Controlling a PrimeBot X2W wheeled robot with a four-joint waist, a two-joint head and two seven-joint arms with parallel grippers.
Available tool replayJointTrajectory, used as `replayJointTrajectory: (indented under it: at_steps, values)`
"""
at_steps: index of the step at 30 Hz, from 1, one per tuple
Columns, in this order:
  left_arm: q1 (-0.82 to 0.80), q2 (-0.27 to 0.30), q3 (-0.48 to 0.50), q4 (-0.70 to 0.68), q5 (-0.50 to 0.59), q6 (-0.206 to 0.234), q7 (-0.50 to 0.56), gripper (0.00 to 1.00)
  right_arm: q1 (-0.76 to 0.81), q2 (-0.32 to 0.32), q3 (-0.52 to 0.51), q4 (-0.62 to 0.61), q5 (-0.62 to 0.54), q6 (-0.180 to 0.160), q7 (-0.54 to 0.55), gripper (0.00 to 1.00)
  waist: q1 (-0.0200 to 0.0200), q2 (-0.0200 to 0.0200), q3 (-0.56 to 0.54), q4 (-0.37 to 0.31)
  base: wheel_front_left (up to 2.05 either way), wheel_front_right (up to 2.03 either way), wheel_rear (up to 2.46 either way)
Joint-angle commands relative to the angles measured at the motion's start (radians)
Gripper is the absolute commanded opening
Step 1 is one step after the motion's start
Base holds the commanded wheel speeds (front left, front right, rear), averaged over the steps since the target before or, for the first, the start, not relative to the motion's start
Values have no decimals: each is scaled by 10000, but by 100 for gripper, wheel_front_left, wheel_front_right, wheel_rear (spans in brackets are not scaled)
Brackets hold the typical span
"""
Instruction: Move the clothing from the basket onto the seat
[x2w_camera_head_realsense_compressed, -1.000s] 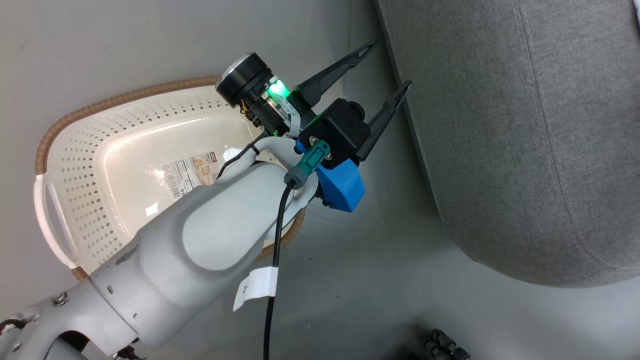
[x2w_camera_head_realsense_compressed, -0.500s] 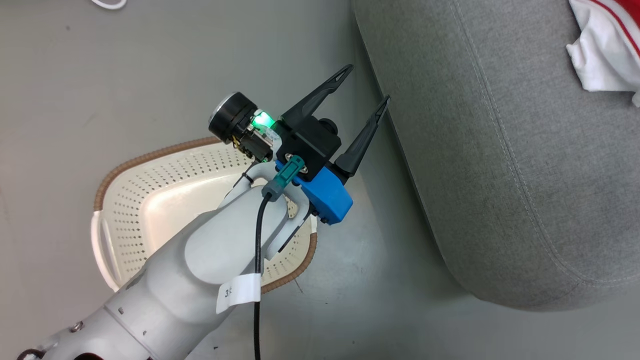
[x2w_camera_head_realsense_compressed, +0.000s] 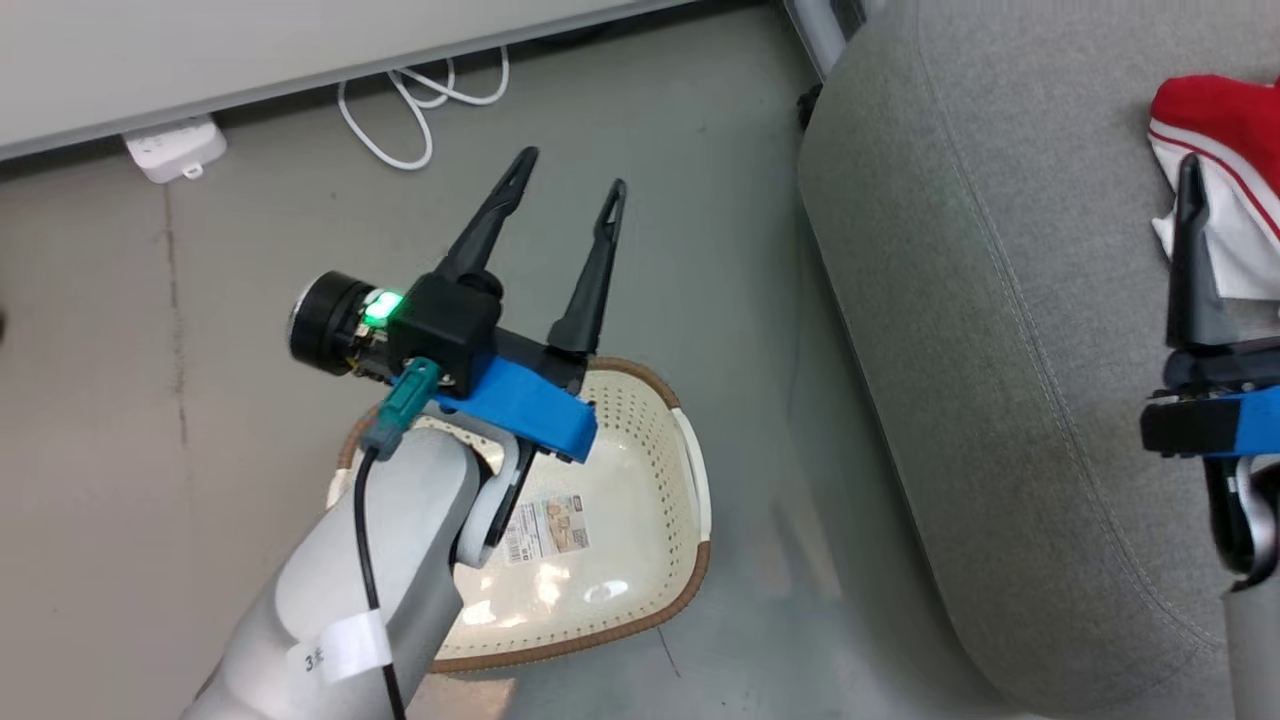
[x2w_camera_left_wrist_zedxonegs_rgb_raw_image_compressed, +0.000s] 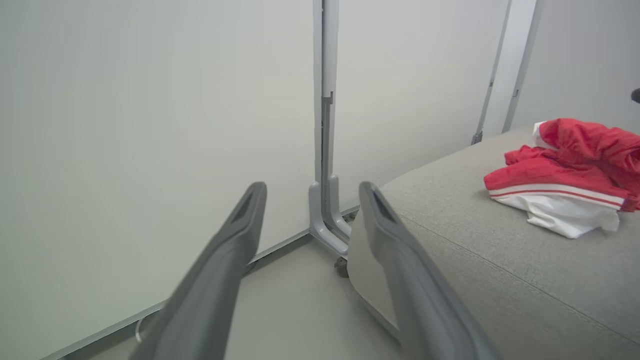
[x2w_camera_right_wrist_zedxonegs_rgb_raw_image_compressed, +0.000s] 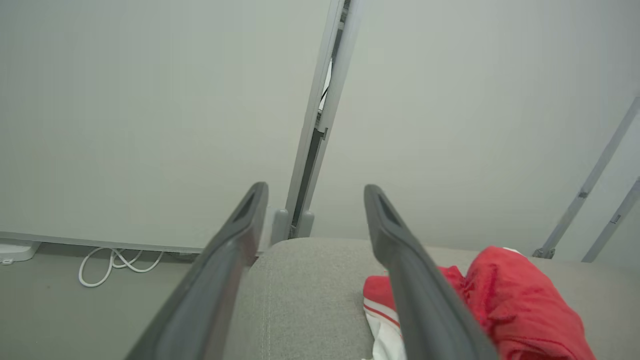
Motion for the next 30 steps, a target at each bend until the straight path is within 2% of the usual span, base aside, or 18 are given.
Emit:
replayJointTrajectory:
  at_steps: [1,8,16,30]
  values:
    - [447,3,523,-196,217,-7,-26,100,194,96,318,-17,27,1,0,100,1,0,-584,460,0,0,0]
    - [1888,-200,2372,-814,926,-233,-27,100,590,423,1205,161,181,1,-1,100,1,0,-1396,893,0,0,0]
    - [3538,-586,4100,-1342,1689,-676,-26,100,1402,868,1243,536,365,1,0,100,1,0,-2189,1160,0,0,0]
    - [5424,-1131,5711,-1803,2445,-1515,-26,100,2788,1405,1183,844,617,1,0,100,1,0,-2982,1348,0,0,0]
